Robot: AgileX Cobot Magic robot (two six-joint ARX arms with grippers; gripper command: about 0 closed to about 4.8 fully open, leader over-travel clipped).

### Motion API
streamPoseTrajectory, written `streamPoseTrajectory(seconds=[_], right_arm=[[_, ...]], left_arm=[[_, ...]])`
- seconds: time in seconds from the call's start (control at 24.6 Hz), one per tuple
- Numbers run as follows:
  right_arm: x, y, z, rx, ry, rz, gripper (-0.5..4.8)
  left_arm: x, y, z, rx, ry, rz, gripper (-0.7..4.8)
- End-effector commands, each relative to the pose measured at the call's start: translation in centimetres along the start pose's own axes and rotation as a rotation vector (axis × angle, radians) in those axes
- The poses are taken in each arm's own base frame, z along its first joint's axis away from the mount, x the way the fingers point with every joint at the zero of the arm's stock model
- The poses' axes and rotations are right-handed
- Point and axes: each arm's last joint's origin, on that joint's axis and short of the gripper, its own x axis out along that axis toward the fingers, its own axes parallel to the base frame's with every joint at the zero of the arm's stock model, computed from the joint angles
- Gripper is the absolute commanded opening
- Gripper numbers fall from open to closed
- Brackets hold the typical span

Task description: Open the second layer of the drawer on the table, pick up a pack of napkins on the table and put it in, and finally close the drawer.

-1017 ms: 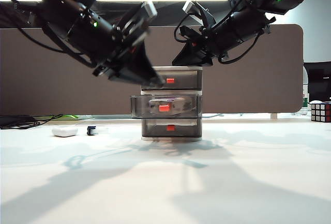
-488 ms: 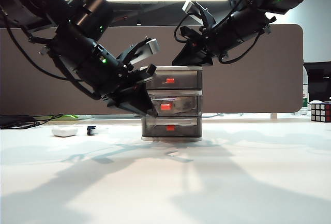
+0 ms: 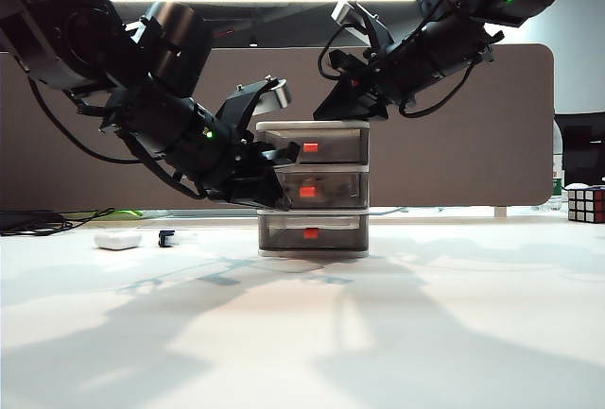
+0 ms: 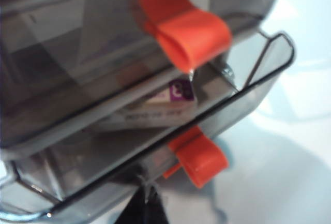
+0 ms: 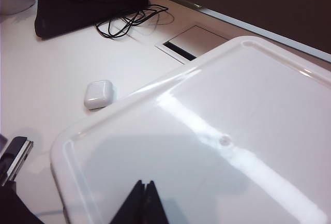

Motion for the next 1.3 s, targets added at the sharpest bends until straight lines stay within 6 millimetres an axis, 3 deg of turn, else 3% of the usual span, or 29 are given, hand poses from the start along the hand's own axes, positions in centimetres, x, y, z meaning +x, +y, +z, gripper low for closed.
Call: streamPoseTrajectory(seconds=[0.04,0.37,0.61,0.73,0.81,0.89,1.06,1.3], right_arm=[[0.3,0.0,-1.5,0.044,0.09,0.001,-0.05],[0.4,0.0,-1.6,0.047,0.095,0.003,-0.05],[0.3,0.0,-1.6,0.051,0.104,0.005,-0.05],[0.2,0.3,-1.1,-0.052,0.065,0.064,-0.05],[-1.3,0.8,0.5,-0.097,0.052,0.012,-0.05],[-3.8,1.9,2.7,-0.111,0.033,0.0,-0.05],[-6.8,3.4,4.2,-0.146,0.036,0.004,-0.05],[-12.7,6.9,3.4,-0.153,-0.025,-0.049,-0.05]], left_arm=[[0.1,0.1,1.0,0.008,-0.084,0.031,-0.06],[0.0,0.2,1.6,0.017,-0.14,0.069,-0.06],[0.5,0.4,0.9,0.019,-0.116,0.093,-0.06],[-0.3,0.0,1.1,0.037,-0.139,0.02,-0.06],[-3.1,-0.5,1.4,0.052,-0.176,0.056,-0.06],[-7.3,-1.2,0.4,0.047,-0.194,0.127,-0.06],[-12.6,-2.4,-1.0,0.008,-0.249,0.151,-0.06],[-19.8,-3.6,-3.1,-0.036,-0.266,0.272,-0.06]])
